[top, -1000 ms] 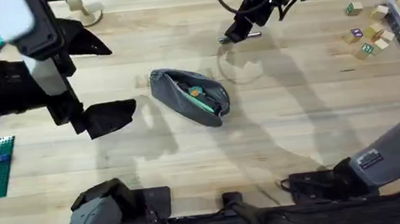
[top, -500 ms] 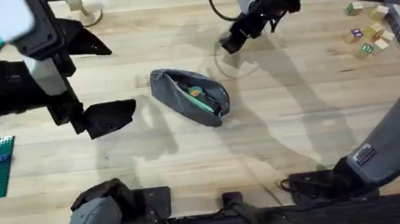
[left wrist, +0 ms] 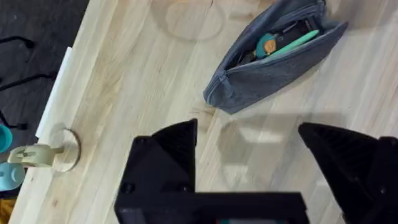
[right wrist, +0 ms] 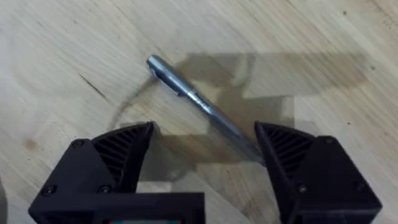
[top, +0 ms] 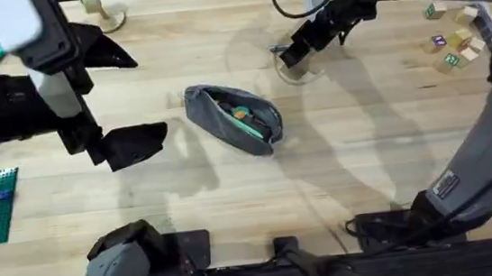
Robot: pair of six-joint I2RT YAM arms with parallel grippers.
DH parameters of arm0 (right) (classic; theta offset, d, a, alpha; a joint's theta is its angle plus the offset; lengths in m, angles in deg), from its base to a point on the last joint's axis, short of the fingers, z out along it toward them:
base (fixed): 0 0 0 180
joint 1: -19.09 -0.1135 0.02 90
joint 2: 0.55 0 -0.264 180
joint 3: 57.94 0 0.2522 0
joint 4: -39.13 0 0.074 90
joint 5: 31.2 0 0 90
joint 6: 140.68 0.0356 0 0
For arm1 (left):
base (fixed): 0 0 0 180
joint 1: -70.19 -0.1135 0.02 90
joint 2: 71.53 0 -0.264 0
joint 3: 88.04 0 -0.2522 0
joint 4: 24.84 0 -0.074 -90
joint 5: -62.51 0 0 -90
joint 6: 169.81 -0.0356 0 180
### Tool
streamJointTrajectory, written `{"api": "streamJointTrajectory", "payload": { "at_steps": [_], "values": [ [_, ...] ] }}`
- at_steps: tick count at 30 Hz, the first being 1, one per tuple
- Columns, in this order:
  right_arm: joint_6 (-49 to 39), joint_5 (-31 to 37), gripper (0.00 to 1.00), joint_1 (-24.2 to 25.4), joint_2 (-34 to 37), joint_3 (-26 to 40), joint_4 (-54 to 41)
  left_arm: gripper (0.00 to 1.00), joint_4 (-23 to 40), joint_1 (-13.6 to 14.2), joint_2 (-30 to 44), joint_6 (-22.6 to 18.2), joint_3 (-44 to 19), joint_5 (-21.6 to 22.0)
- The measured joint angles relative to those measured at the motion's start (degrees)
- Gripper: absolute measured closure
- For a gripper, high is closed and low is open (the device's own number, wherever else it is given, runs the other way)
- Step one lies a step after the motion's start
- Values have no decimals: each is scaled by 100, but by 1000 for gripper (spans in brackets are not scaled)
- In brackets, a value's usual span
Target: Unzip the bag, pick up the pens from the table one at a time and place them inside, then zip the bag closed.
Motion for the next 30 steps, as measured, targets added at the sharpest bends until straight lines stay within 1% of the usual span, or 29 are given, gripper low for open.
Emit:
{"api": "streamJointTrajectory", "payload": {
  "at_steps": [5, 6, 8, 9, 10, 12, 13, 14, 15, 24, 27, 30],
  "values": [
    [16, 0, 5, 0, 38, 58, -71, 8, -1, 0, 0, 0, 0, 0],
    [13, 0, 19, 0, 47, 72, -89, 8, 1, 2, 0, 0, 0, 0],
    [16, 52, 129, 10, 66, 95, -86, 8, 9, 2, 0, 0, 0, 0],
    [13, 74, 214, 25, 81, 108, -77, 8, 18, 2, 0, 0, 0, 0],
    [17, 92, 537, 51, 101, 125, -48, 6, 21, 2, 0, 0, 0, 0],
    [18, 117, 811, 48, 101, 125, -30, 7, 21, 2, 0, 0, 0, 0],
    [39, 142, 922, 48, 101, 125, 0, 7, 21, 2, 0, 0, 0, 0],
    [58, 159, 952, 48, 101, 136, 20, 7, 21, 2, 0, 0, 0, 0],
    [65, 178, 960, 45, 101, 138, 35, 7, 21, 2, 0, 0, 0, 0],
    [77, 272, 969, 22, 25, 129, -83, 7, 21, 2, 0, 0, 0, 0],
    [80, 325, 969, 11, -171, 39, -222, 7, 21, 2, 0, 0, 0, 0],
    [80, 345, 969, 0, -564, 10, -278, 7, 21, 2, 0, 0, 0, 0]
  ]
}}
